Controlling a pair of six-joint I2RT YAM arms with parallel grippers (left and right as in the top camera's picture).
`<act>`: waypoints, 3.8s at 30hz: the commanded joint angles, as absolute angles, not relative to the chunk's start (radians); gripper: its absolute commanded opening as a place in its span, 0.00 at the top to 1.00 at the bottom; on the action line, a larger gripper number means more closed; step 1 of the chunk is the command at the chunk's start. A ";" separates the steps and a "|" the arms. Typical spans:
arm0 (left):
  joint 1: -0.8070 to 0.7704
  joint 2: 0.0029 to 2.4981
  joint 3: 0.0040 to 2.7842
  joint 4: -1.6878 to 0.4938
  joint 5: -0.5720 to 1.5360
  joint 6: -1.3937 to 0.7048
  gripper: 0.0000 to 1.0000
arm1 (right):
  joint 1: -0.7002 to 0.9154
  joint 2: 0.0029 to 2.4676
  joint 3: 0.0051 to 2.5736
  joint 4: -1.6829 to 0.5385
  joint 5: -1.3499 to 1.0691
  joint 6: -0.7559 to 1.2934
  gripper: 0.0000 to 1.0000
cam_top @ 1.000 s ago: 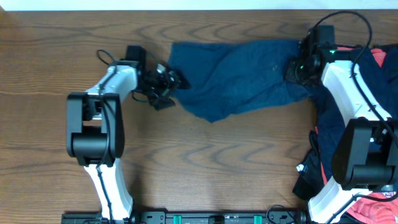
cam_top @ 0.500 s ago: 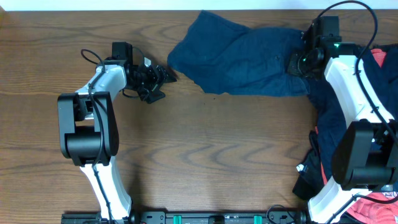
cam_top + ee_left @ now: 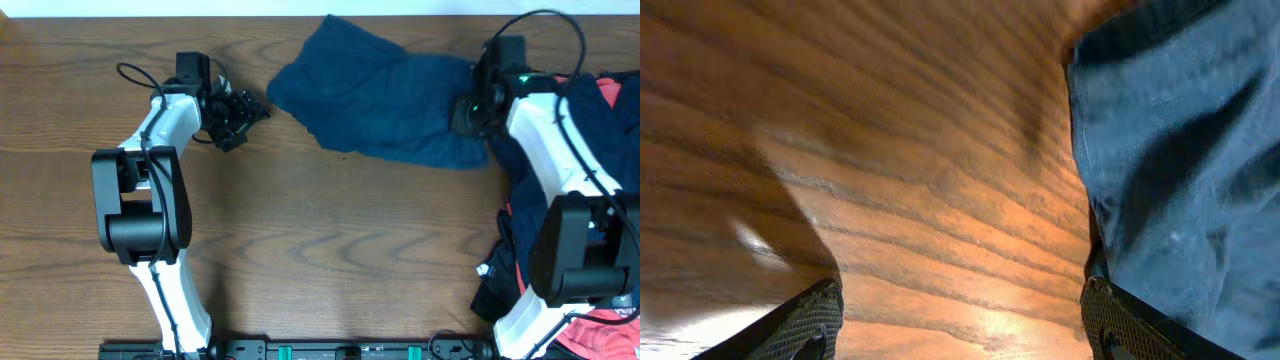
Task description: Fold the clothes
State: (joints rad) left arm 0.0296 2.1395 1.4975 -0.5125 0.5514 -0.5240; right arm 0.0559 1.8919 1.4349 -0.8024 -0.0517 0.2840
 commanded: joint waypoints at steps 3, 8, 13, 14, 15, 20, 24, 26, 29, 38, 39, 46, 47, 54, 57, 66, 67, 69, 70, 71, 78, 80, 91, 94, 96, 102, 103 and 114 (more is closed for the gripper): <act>0.029 2.120 1.549 -0.518 0.517 -0.514 0.21 | 0.053 1.903 1.261 -0.741 -0.060 0.381 0.99; 0.006 2.120 1.550 -0.514 0.519 -0.514 0.22 | 0.059 1.903 1.151 -0.706 -0.056 0.414 0.99; -0.026 2.120 1.562 -0.506 0.519 -0.514 0.22 | 0.108 1.903 1.053 -0.642 -0.048 0.456 0.99; -0.033 2.120 1.568 -0.506 0.519 -0.514 0.20 | 0.120 1.903 1.032 -0.614 -0.029 0.456 0.99; -0.040 2.120 1.574 -0.506 0.520 -0.514 0.18 | 0.128 1.903 1.018 -0.593 0.000 0.456 0.99; -0.072 2.119 1.631 -0.506 0.554 -0.522 0.18 | 0.128 1.904 0.982 -0.508 0.096 0.439 0.99; -0.096 2.111 1.697 -0.513 0.567 -0.529 0.27 | 0.142 1.904 0.889 -0.387 0.114 0.402 0.99; -0.105 2.109 1.736 -0.511 0.567 -0.529 0.36 | 0.152 1.904 0.856 -0.366 0.090 0.404 0.99; -0.119 2.109 1.781 -0.506 0.553 -0.527 0.45 | 0.172 1.904 0.850 -0.402 0.018 0.434 0.99; -0.199 2.110 1.792 -0.439 0.405 -0.483 0.45 | 0.378 1.904 0.817 -0.487 -0.012 0.469 0.99; -0.208 2.112 1.792 -0.439 0.385 -0.482 0.45 | 0.396 1.904 0.817 -0.492 -0.011 0.472 0.99; -0.259 2.159 1.791 -0.439 0.316 -0.465 0.45 | 0.525 1.904 0.817 -0.562 0.011 0.501 0.99; -0.259 2.171 1.791 -0.439 0.316 -0.465 0.45 | 0.530 1.904 0.817 -0.570 0.011 0.501 0.99; -0.254 2.264 1.791 -0.443 0.316 -0.465 0.48 | 0.534 1.904 0.817 -0.607 0.010 0.512 0.99; -0.242 2.296 1.791 -0.447 0.286 -0.465 0.60 | 0.521 1.901 0.817 -0.606 0.010 0.524 0.99; -0.175 2.397 1.791 -0.521 0.279 -0.469 0.94 | 0.460 1.772 0.819 -0.617 0.011 0.523 0.99; -0.173 2.400 1.790 -0.539 0.279 -0.469 0.94 | 0.454 1.750 0.821 -0.617 0.010 0.524 0.99; -0.173 2.403 1.784 -0.562 0.279 -0.464 0.94 | 0.435 1.714 0.831 -0.619 0.009 0.524 0.99; -0.173 2.403 1.784 -0.571 0.279 -0.464 0.94 | 0.423 1.700 0.839 -0.623 0.002 0.524 0.99; -0.175 2.403 1.784 -0.585 0.279 -0.465 0.94 | 0.406 1.690 0.852 -0.628 -0.013 0.524 0.99; -0.218 2.403 1.783 -0.682 0.279 -0.461 0.94 | 0.252 1.686 0.944 -0.647 -0.106 0.500 0.99; -0.236 2.403 1.782 -0.712 0.279 -0.460 0.94 | 0.208 1.687 0.967 -0.645 -0.110 0.475 0.99; -0.324 2.403 1.771 -0.899 0.311 -0.457 0.94 | 0.109 1.688 1.084 -0.601 -0.105 0.318 0.99; -0.345 2.403 1.760 -0.950 0.357 -0.446 0.94 | 0.108 1.689 1.090 -0.578 -0.105 0.317 0.99; -0.360 2.403 1.751 -0.962 0.375 -0.445 0.94 | 0.108 1.691 1.091 -0.562 -0.105 0.317 0.99; -0.406 2.403 1.738 -0.961 0.403 -0.446 0.94 | 0.107 1.693 1.103 -0.489 -0.094 0.309 0.99; -0.413 2.403 1.738 -0.960 0.429 -0.447 0.94 | 0.107 1.693 1.108 -0.485 -0.087 0.309 0.99; -0.564 2.403 1.738 -0.903 0.513 -0.551 0.94 | 0.097 1.694 1.230 -0.480 -0.027 0.290 0.99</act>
State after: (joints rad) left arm -0.4980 2.3276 1.7813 -0.9066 0.4999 -0.5041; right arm 0.1101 1.6939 1.1843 -0.4889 -0.0357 0.3019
